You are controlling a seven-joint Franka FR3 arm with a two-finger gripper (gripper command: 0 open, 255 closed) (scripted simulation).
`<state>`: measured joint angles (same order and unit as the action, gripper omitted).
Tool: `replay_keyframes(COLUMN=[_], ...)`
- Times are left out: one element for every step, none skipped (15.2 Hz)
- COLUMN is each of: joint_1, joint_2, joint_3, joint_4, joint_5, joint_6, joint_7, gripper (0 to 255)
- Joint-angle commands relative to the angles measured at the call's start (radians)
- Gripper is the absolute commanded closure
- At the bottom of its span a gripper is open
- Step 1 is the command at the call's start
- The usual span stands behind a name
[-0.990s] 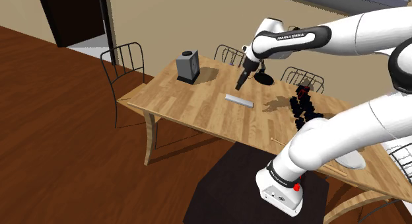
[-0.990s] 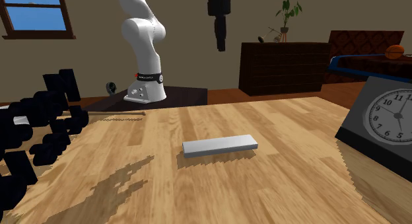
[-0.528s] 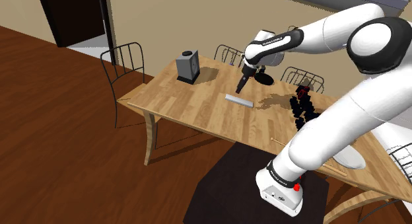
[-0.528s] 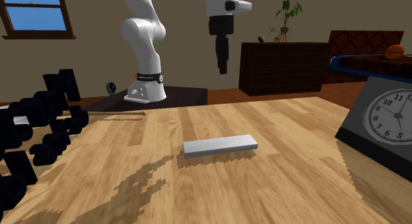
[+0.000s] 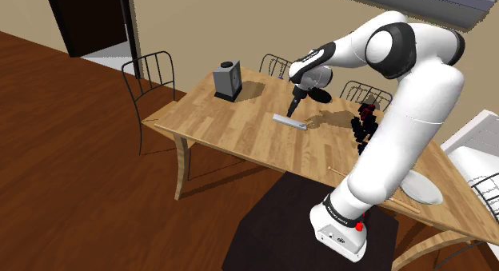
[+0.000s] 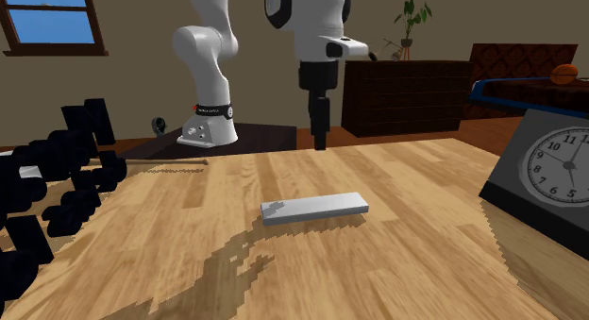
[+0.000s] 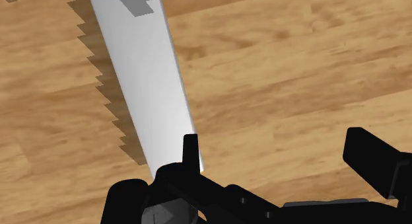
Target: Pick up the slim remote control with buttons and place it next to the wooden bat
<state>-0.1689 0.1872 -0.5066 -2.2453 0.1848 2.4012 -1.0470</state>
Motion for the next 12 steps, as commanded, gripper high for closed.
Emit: replay_keyframes(joint_1=[-0.025,-0.043,-0.062,-0.082,-0.101,-0.121,-0.142,-0.153,-0.156,-0.16,-0.164,-0.168], joint_2=[0.07,0.11,0.15,0.189,0.227,0.265,0.303,0.322,0.332,0.343,0.353,0.363], joint_3=[0.007,0.013,0.02,0.029,0.037,0.046,0.054,0.06,0.065,0.07,0.075,0.08], joint_4=[0.04,0.068,0.097,0.127,0.159,0.191,0.225,0.243,0.243,0.243,0.244,0.245], joint_5=[0.044,0.067,0.087,0.106,0.123,0.138,0.152,0.157,0.163,0.17,0.176,0.182], joint_6=[0.014,0.018,0.02,0.022,0.023,0.023,0.022,0.021,0.03,0.039,0.049,0.058], joint_7=[-0.052,-0.08,-0.105,-0.128,-0.149,-0.169,-0.186,-0.194,-0.198,-0.202,-0.206,-0.21], gripper=[0,0,0,0,0,0,0,0,0,0,0,0])
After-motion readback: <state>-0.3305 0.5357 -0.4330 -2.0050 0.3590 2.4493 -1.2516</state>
